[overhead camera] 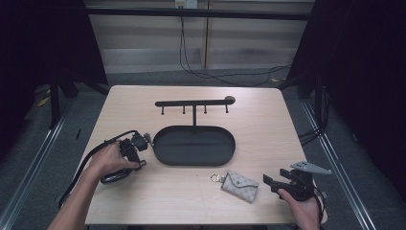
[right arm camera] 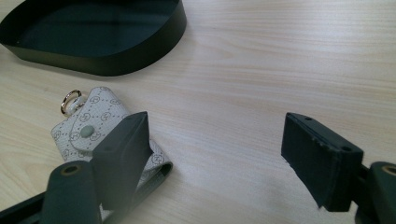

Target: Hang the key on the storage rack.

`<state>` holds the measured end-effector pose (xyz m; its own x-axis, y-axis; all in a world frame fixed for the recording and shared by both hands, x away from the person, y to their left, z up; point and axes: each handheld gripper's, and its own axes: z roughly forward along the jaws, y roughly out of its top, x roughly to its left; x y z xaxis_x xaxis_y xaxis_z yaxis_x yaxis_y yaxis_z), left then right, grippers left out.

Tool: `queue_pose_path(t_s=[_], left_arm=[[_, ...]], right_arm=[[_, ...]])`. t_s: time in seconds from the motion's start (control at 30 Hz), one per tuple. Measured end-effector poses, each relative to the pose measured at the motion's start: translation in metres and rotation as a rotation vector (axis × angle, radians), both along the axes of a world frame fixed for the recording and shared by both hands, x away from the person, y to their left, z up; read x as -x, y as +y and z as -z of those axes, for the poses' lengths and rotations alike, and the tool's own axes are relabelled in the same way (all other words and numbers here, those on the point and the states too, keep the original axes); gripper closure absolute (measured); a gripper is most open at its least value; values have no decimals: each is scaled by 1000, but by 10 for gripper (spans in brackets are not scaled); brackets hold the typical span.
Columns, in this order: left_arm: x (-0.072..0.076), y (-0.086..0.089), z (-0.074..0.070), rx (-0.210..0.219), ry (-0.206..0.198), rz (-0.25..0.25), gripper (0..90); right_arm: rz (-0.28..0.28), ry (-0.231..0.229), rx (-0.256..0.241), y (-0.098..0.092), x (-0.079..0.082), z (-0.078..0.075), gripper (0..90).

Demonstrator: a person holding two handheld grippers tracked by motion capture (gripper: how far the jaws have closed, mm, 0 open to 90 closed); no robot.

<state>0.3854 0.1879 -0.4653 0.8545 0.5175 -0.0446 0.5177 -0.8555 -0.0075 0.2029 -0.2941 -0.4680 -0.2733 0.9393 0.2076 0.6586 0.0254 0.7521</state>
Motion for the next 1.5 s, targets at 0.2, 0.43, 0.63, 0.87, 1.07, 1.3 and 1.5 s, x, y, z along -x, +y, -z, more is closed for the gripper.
queue_pose_path(t_s=[0.2,0.43,0.63,0.87,1.07,1.3,1.5], left_arm=[[-2,2,0,14,9,-32,707],[-3,5,-3,29,24,-43,707],[-3,14,-18,74,21,-81,707],[-2,18,-29,122,17,-63,707],[2,18,-40,150,-4,-62,708],[2,24,-56,204,-29,-54,708],[3,24,-64,200,-20,-47,708]], right_arm=[[0,1,1,0,-1,0,237],[3,3,0,0,-1,1,237],[8,9,0,0,-1,1,237],[7,7,2,0,-1,1,237],[5,9,3,0,-2,1,238],[7,10,0,-1,-2,1,235],[9,9,0,0,-2,1,235]])
